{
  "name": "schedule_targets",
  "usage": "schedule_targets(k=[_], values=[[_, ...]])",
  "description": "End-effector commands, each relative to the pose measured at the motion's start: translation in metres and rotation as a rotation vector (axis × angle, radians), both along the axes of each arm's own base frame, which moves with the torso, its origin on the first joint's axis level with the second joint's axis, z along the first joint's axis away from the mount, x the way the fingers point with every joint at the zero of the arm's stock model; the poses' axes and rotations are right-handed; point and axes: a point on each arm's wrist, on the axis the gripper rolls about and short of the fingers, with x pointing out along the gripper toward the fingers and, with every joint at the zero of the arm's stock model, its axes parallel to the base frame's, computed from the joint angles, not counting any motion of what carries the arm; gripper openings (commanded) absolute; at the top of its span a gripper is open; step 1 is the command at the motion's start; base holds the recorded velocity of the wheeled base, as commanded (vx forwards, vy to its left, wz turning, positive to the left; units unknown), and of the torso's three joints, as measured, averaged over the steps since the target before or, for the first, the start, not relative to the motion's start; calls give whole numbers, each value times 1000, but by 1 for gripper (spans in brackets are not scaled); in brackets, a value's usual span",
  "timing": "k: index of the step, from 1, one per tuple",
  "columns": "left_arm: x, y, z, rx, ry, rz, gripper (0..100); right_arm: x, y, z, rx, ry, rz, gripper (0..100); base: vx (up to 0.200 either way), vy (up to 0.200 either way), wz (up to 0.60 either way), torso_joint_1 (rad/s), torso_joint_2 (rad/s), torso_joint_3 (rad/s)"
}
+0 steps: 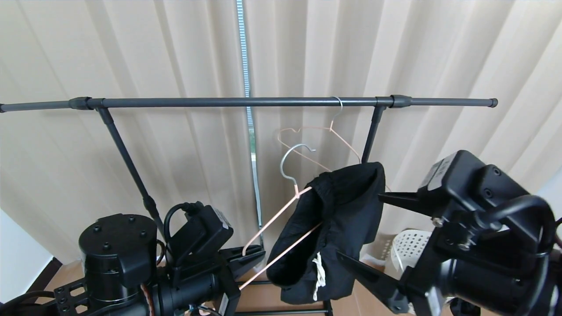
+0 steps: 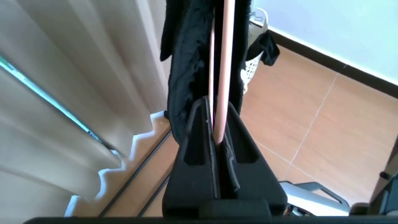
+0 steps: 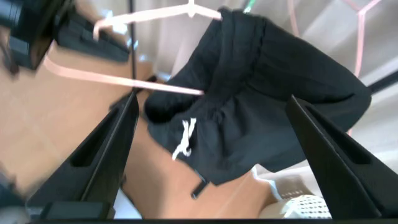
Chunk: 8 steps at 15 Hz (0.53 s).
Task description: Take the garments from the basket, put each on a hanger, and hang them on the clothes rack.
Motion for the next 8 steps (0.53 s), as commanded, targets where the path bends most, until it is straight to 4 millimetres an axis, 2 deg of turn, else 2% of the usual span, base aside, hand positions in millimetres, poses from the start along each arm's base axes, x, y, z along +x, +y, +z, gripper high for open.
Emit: schedule_targets(k=[1, 2, 4, 5, 8], values=[[-2, 2, -2, 6, 5, -7, 0, 6, -38, 37, 3, -44, 39, 100, 0, 0, 0, 0, 0, 0], [-4, 2, -3, 14, 3, -12, 0, 19, -54, 52, -63, -19, 142, 100, 0, 0, 0, 0, 0, 0], [-8, 4, -6, 16, 1, -48, 0, 45, -63, 60, -169, 63, 262, 100, 0, 0, 0, 0, 0, 0], [-9, 5, -8, 22, -4, -73, 0, 54, -65, 60, -207, 92, 295, 100, 0, 0, 0, 0, 0, 0], [-16, 9, -12, 30, -39, -142, 0, 101, -73, 46, -348, 144, 566, 100, 0, 0, 0, 0, 0, 0]])
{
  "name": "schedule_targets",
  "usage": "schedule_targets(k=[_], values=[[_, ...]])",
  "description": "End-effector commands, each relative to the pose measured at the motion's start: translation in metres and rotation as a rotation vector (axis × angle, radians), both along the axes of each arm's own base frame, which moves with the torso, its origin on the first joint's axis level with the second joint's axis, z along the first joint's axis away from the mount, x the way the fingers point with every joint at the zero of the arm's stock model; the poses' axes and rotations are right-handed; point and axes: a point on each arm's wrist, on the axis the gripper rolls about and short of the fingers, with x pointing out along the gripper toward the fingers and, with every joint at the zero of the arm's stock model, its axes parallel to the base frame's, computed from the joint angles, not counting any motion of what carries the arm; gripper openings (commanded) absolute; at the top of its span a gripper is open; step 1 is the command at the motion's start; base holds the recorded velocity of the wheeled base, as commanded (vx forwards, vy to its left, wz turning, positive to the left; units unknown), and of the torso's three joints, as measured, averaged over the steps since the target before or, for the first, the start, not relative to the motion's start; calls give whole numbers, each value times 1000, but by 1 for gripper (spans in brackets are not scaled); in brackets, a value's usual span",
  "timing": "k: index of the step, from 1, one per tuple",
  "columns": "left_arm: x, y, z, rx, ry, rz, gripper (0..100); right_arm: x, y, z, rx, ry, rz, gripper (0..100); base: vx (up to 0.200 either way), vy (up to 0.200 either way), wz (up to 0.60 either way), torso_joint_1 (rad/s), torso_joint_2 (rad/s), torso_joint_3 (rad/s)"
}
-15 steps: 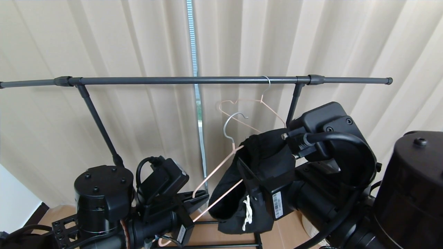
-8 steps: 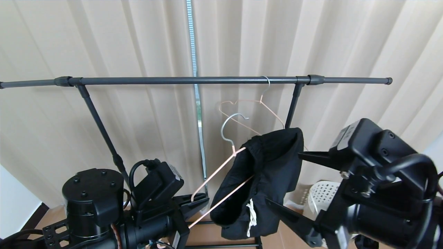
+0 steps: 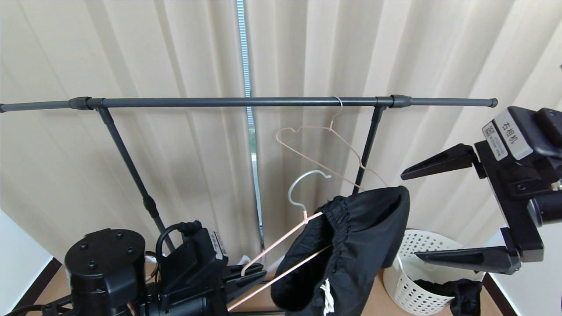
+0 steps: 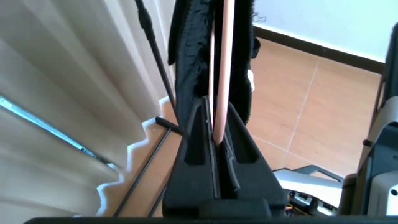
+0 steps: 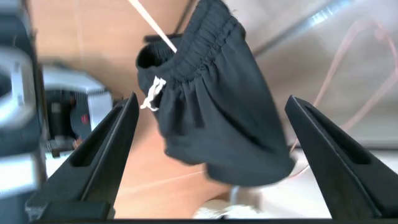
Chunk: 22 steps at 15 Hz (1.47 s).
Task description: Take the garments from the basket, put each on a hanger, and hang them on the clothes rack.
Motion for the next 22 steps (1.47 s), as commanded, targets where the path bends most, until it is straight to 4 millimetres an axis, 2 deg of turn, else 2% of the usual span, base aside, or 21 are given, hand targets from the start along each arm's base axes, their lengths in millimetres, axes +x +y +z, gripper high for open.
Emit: schedule_targets(k=[1, 3, 5, 11, 14, 20, 21, 22], values=[[-4, 2, -3, 5, 9, -15, 0, 53, -4, -16, -52, 94, 97, 100, 0, 0, 0, 0, 0, 0], [-5, 3, -3, -3, 1, -24, 0, 66, 7, -21, -59, 207, 135, 100, 0, 0, 0, 0, 0, 0], [-7, 1, -4, 0, 4, -38, 0, 71, 18, -23, -52, 202, 162, 100, 0, 0, 0, 0, 0, 0], [-10, 0, -4, 1, 6, -45, 0, 82, 48, -45, -75, 265, 219, 100, 0, 0, 0, 0, 0, 0], [-9, 0, -4, -1, 4, -45, 0, 83, 57, -51, -87, 286, 232, 100, 0, 0, 0, 0, 0, 0], [-10, 1, 1, -18, -10, -42, 0, 81, 59, -52, -88, 305, 226, 100, 0, 0, 0, 0, 0, 0], [-10, 1, 1, -18, -10, -42, 0, 81, 58, -52, -87, 303, 227, 0, 0, 0, 0, 0, 0, 0], [-10, 1, 1, -18, -11, -43, 0, 81, 59, -51, -88, 302, 224, 0, 0, 0, 0, 0, 0, 0]])
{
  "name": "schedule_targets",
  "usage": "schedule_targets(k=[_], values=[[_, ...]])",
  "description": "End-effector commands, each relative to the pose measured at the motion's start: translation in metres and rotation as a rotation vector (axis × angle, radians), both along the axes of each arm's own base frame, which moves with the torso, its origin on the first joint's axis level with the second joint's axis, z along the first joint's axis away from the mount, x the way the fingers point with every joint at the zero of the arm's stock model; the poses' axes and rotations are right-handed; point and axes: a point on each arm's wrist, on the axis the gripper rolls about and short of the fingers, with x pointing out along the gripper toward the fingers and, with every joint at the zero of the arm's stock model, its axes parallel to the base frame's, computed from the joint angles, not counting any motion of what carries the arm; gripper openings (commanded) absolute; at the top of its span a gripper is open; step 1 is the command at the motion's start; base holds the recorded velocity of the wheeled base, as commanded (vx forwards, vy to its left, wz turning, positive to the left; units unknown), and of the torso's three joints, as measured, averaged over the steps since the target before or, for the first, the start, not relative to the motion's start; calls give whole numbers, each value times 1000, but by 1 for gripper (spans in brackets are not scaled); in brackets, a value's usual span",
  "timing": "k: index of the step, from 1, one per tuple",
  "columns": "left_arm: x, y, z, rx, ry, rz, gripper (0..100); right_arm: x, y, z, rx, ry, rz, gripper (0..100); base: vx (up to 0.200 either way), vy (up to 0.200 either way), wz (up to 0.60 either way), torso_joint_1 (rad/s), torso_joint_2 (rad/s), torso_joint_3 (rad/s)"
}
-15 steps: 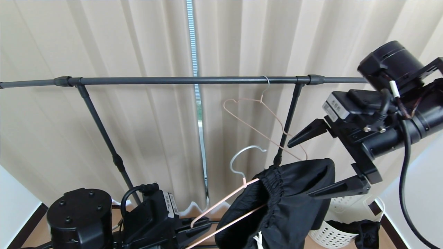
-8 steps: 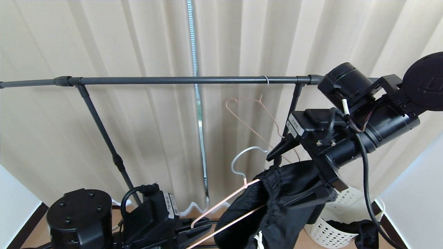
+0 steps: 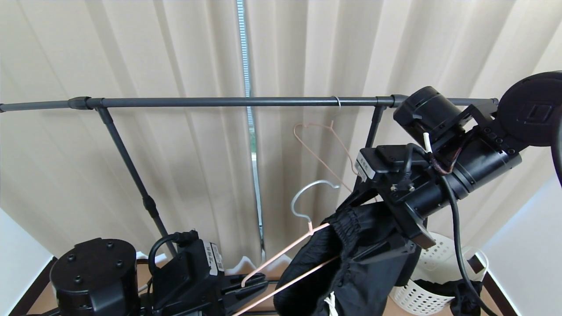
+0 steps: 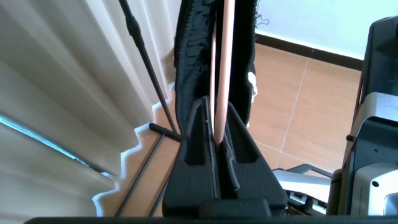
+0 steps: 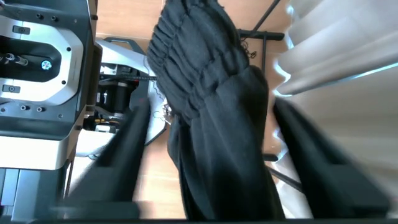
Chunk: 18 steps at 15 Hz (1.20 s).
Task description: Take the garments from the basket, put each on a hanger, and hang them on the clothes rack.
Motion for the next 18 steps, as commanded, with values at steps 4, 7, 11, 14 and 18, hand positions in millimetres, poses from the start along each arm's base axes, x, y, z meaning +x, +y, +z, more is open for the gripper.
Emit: schedule_targets(k=[4, 7, 11, 14, 18], values=[[0, 0, 0, 0, -2, 0, 0, -6, -2, 6, 7, -15, 2, 0, 0, 0, 0, 0, 0, 0], [0, 0, -1, 3, -1, 1, 0, -20, -9, 10, 10, -21, 7, 0, 0, 0, 0, 0, 0, 0], [10, 3, 5, -52, 38, 53, 100, -25, -21, 18, -51, -94, -86, 0, 0, 0, 0, 0, 0, 0], [19, 12, 3, -98, 115, -33, 100, -20, -24, 32, -74, -260, -219, 0, 0, 0, 0, 0, 0, 0], [39, 8, -7, -96, 178, 38, 100, -22, -29, 48, -176, -476, -384, 0, 0, 0, 0, 0, 0, 0]])
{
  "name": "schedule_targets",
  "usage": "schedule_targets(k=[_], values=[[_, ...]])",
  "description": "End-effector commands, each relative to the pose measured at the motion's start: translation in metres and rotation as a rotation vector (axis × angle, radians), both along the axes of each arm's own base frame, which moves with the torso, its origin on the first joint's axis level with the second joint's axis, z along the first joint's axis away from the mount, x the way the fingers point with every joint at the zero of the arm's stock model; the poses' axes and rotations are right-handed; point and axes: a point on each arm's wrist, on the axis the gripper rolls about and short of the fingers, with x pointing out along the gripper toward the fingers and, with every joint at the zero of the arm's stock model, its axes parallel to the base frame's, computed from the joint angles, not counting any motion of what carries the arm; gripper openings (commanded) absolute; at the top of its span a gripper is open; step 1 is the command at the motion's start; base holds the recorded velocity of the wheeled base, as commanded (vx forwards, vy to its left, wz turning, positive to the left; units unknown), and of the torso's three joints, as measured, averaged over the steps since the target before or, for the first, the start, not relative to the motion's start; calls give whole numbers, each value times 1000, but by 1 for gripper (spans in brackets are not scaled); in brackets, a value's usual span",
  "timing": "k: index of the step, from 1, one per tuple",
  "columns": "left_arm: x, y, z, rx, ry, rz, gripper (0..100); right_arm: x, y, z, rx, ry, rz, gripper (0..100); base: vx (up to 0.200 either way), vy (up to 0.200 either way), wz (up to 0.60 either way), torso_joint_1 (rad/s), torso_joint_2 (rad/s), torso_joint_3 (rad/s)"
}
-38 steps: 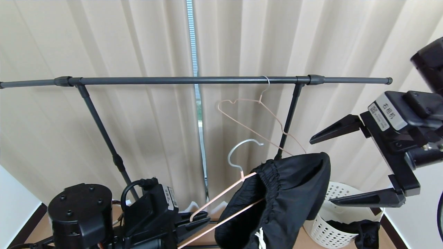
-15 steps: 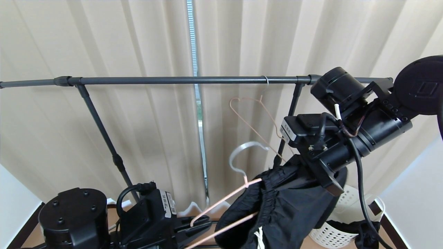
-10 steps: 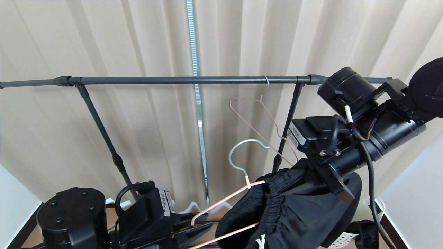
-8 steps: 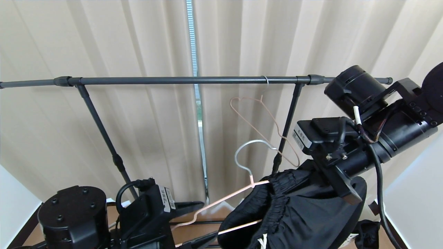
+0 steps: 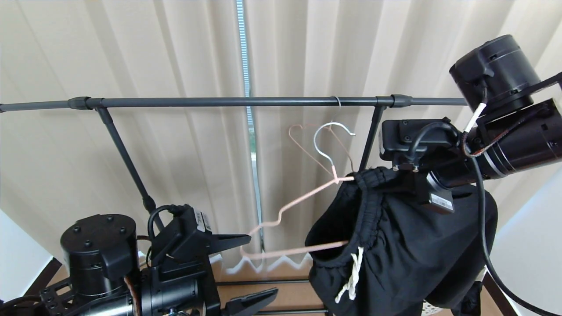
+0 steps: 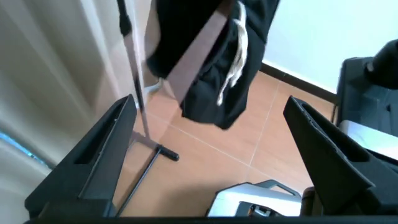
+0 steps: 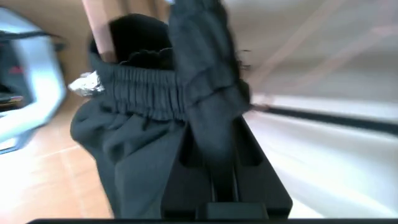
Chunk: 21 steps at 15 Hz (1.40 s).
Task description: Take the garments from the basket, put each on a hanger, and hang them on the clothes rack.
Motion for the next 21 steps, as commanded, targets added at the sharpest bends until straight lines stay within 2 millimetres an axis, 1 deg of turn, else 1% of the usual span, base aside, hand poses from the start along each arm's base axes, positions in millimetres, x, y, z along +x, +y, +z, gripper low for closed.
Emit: schedule_targets(k=[1, 3, 5, 7, 8, 9, 10, 12, 14, 16, 18, 21], values=[[12, -7, -11, 39, 25, 62, 100, -10, -4, 11, 9, -66, -16, 0, 0, 0, 0, 0, 0, 0], [14, -19, -17, 75, 23, 118, 100, -18, -5, 18, 36, -112, -41, 0, 0, 0, 0, 0, 0, 0], [13, -28, -22, 87, 42, 135, 100, -26, -6, 25, 45, -150, -91, 0, 0, 0, 0, 0, 0, 0], [17, -44, -23, 62, 78, 209, 100, -35, -5, 30, 36, -193, -114, 0, 0, 0, 0, 0, 0, 0], [20, -52, -23, 46, 93, 256, 100, -39, -3, 30, 50, -200, -108, 0, 0, 0, 0, 0, 0, 0], [21, -56, -22, 35, 98, 277, 100, -40, -2, 29, 62, -202, -109, 0, 0, 0, 0, 0, 0, 0], [22, -66, -18, -4, 135, 316, 100, -41, 2, 26, 115, -194, -136, 0, 0, 0, 0, 0, 0, 0], [27, -74, -11, -62, 191, 363, 100, -47, 9, 19, 154, -177, -177, 0, 0, 0, 0, 0, 0, 0], [32, -78, -9, -85, 206, 391, 100, -53, 9, 17, 177, -186, -175, 0, 0, 0, 0, 0, 0, 0], [39, -81, -5, -106, 213, 444, 100, -62, 5, 15, 199, -209, -167, 0, 0, 0, 0, 0, 0, 0], [46, -74, 0, -130, 207, 474, 100, -69, 0, 14, 204, -211, -167, 0, 0, 0, 0, 0, 0, 0], [52, -71, 2, -141, 202, 495, 100, -76, -1, 13, 208, -208, -149, 0, 0, 0, 0, 0, 0, 0]])
